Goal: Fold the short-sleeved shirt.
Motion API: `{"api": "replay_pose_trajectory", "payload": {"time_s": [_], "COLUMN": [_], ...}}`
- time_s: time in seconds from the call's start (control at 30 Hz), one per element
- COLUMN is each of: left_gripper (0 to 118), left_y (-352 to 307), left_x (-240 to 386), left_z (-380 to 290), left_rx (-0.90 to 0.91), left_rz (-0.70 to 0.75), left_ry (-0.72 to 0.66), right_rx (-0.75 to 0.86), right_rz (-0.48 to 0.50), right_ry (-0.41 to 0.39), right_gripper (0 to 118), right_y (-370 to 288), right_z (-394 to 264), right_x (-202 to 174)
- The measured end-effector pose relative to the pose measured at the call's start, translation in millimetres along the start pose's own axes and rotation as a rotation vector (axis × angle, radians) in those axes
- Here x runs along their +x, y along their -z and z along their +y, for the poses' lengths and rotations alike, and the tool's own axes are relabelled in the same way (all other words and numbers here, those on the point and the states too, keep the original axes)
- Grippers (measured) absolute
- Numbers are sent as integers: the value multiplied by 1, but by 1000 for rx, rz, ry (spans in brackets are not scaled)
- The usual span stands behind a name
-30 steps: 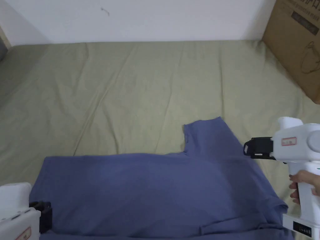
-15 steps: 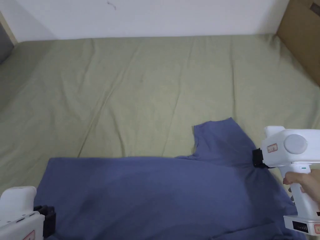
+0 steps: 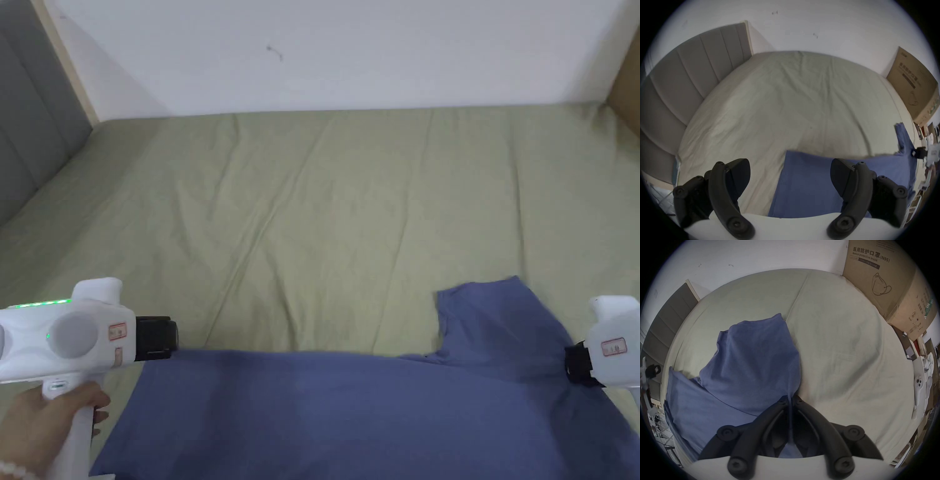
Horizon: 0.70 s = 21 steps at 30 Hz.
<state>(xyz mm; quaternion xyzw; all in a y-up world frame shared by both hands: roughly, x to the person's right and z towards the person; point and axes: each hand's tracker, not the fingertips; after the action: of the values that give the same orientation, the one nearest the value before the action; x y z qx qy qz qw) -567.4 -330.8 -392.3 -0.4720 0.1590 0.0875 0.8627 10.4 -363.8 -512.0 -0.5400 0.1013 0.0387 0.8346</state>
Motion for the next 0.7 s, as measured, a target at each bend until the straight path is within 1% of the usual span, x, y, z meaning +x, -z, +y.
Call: {"api": "replay_pose_trajectory", "payload": {"time_s": [0.03, 0.07, 0.13, 0.17, 0.2, 0.23, 0.27, 0.3, 0.33, 0.37, 0.43, 0.47, 0.6, 0.7], "left_gripper": [104, 100, 74, 75, 71, 63, 40, 2, 2, 2, 2, 2, 2, 2], "left_y": [15, 30, 53, 64, 67, 60, 55, 47, 43, 39, 25, 15, -34, -76], "left_x": [0, 0, -3, -3, -1, 3, 6, 10, 11, 12, 6, 3, -10, -14], "left_z": [3, 4, -3, -7, -13, -13, -12, -11, -9, -8, -5, -6, -5, -12], "left_rx": [-39, -103, -138, -174, -167, -100, -119, -88, -78, -83, -89, -64, 15, 85], "left_rz": [-9, 6, -13, 0, 32, 19, 31, 49, 70, 67, 24, -15, -67, -67], "left_ry": [-26, -50, -114, -124, -103, -63, -51, -24, 0, -14, -28, -38, -57, -24], "right_rx": [-4, -7, -13, -14, -15, -17, -17, -17, -16, -11, 12, 24, 76, 126], "right_rz": [1, 3, 9, 10, 11, 12, 12, 11, 15, 23, 42, 54, 115, 136], "right_ry": [3, 10, 26, 30, 34, 39, 40, 41, 42, 43, 71, 82, 94, 95], "right_gripper": [4, 4, 4, 4, 4, 4, 4, 4, 4, 4, 4, 4, 4, 4], "right_y": [2, 4, 5, 6, 7, 7, 7, 5, 3, -1, -12, -19, -56, -92], "right_z": [0, 0, -1, -1, 0, 0, 1, 2, 2, 2, 3, 2, -3, -16], "right_x": [1, 1, 2, 2, 2, 2, 2, 2, 2, 3, 5, 8, 16, 19]}}
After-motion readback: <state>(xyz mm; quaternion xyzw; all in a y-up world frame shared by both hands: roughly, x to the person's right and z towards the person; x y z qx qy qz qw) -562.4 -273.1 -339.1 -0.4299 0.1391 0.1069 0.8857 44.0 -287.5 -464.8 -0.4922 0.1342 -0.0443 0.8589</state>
